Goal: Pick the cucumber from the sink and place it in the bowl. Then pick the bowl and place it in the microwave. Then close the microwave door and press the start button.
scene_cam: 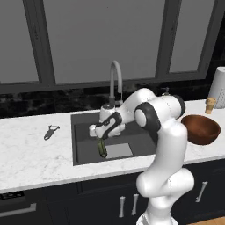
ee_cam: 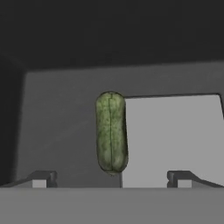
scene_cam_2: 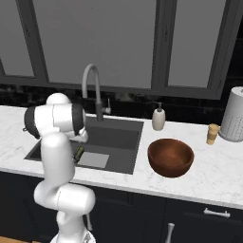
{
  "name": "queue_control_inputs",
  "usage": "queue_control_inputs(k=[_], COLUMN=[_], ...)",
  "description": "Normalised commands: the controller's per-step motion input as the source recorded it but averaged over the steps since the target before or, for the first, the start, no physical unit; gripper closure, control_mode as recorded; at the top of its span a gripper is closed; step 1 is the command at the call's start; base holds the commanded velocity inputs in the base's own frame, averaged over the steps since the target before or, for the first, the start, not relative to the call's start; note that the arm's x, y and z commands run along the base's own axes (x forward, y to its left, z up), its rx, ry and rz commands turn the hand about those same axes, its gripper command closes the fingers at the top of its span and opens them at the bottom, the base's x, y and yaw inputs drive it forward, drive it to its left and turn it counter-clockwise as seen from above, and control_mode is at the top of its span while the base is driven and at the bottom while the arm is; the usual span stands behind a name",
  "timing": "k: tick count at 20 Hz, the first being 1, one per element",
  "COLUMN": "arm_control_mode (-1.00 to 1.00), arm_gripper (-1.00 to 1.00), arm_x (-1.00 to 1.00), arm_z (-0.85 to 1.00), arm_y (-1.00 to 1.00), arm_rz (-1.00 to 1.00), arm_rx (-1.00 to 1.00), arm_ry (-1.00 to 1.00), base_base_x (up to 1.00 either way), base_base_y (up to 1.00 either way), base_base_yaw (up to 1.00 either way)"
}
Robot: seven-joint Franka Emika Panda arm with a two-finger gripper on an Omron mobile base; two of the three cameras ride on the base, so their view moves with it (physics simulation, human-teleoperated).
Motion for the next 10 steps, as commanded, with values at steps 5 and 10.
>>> queue_control_inputs(k=[5, 10], arm_control_mode=[-1.00, -1.00], arm_gripper=[-1.00, -1.00], arm_x=[0.05, 0.06], arm_z=[-0.46, -0.35], arm_y=[0.00, 0.00], arm_rz=[-0.03, -0.01], arm_rx=[0.00, 0.00], arm_ry=[0.01, 0.00], base_base_x=[0.00, 0.00], base_base_y=[0.00, 0.00], base_base_yaw=[0.00, 0.00])
